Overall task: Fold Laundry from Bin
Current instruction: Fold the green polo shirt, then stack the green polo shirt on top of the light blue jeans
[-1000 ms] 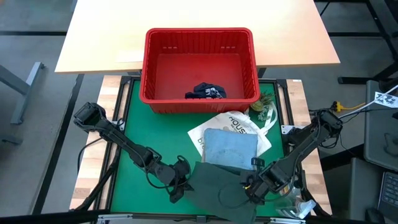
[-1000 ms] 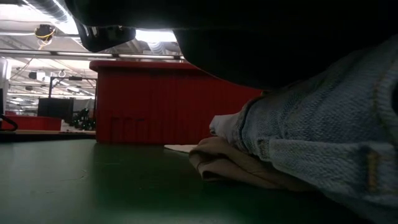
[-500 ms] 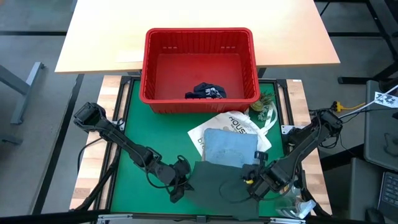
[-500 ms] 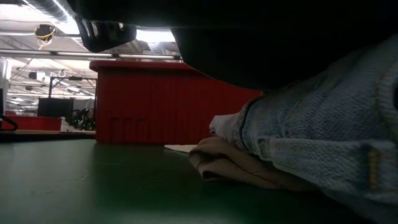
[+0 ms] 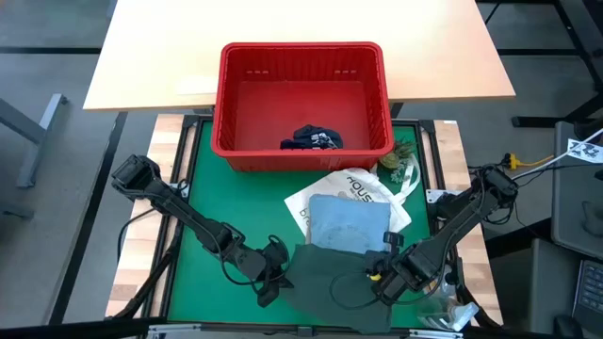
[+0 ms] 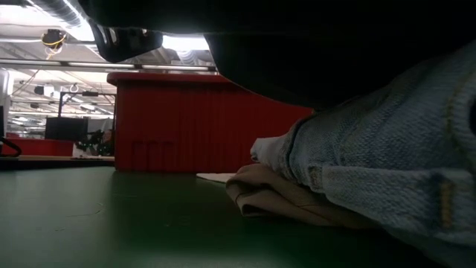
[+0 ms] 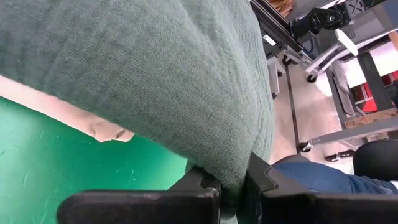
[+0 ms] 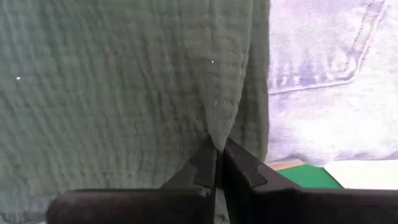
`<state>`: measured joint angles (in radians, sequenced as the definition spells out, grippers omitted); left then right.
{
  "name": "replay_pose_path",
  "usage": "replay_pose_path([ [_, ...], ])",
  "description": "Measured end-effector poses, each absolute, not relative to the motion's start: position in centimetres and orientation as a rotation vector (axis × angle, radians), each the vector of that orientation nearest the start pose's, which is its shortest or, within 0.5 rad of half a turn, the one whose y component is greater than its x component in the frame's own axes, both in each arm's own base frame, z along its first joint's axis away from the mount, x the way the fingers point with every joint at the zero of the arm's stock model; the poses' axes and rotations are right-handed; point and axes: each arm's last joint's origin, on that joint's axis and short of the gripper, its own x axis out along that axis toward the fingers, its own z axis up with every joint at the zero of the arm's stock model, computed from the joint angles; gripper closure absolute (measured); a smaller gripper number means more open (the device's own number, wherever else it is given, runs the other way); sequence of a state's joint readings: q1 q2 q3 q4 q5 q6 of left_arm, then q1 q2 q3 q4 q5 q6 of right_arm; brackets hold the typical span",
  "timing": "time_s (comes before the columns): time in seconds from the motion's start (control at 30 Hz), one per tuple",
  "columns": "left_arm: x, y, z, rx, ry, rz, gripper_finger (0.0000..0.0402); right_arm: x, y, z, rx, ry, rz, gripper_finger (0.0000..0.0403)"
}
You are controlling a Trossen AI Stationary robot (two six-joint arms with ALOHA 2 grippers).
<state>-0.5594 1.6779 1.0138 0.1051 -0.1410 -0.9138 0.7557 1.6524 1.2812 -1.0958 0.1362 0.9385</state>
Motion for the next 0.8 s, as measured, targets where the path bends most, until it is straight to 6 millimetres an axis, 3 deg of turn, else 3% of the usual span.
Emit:
replay_pose_path([
  [0.17, 30.7, -18.8, 21.1, -0.686, 0.667, -0.135, 0.0391, 22.7, 19.8, 23.7, 0.187, 1.421, -0.182, 0.0361],
  [0.53, 30.7, -18.7, 21.1, -0.685, 0.668, -0.135, 0.0391, 23.9, 18.2, 23.7, 0.215, 1.426, -0.227, 0.0214],
  [0.8, 30.7, -18.7, 21.1, -0.685, 0.668, -0.135, 0.0391, 25.2, 17.2, 23.1, 0.244, 1.464, -0.206, 0.0199],
])
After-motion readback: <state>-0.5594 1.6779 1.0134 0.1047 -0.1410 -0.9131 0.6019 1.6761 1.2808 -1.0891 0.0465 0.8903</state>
